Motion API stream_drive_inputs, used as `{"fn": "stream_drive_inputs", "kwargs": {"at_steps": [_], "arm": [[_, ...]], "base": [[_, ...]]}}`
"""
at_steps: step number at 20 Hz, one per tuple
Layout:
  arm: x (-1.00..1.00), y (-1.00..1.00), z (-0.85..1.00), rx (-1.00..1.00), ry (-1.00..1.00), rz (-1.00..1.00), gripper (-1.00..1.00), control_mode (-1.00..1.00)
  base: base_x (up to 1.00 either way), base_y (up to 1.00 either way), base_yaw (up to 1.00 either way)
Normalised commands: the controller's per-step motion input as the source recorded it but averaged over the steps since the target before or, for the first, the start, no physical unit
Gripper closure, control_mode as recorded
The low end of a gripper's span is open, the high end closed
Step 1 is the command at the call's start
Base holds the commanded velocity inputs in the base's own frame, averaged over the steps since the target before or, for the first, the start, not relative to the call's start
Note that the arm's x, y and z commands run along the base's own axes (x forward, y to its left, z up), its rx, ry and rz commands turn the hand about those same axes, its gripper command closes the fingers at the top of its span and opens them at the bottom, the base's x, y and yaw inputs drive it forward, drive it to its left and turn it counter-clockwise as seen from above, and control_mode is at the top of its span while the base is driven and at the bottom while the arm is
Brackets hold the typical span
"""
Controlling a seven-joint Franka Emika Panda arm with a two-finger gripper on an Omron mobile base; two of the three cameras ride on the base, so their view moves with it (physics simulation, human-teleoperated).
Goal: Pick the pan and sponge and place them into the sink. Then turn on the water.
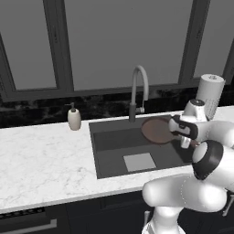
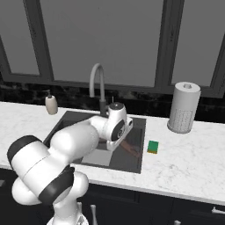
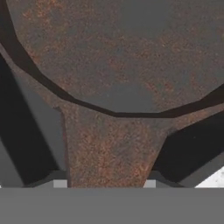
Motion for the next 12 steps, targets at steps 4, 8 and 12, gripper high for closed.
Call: {"fn": "stream_drive_inputs", "kwargs": {"at_steps": [4, 8, 12], "arm": [[0.23, 0.11, -0.19, 0.03, 0.0, 0.03, 1.0, -1.0], [0.11, 0.34, -0.31, 0.0, 0.01, 0.0, 1.0, -1.0], [0.0, 0.31, -0.31, 0.0, 0.07, 0.0, 1.0, -1.0]], "base": [[0.0, 0.0, 0.0], [0.0, 0.0, 0.0], [0.0, 0.0, 0.0]]}}
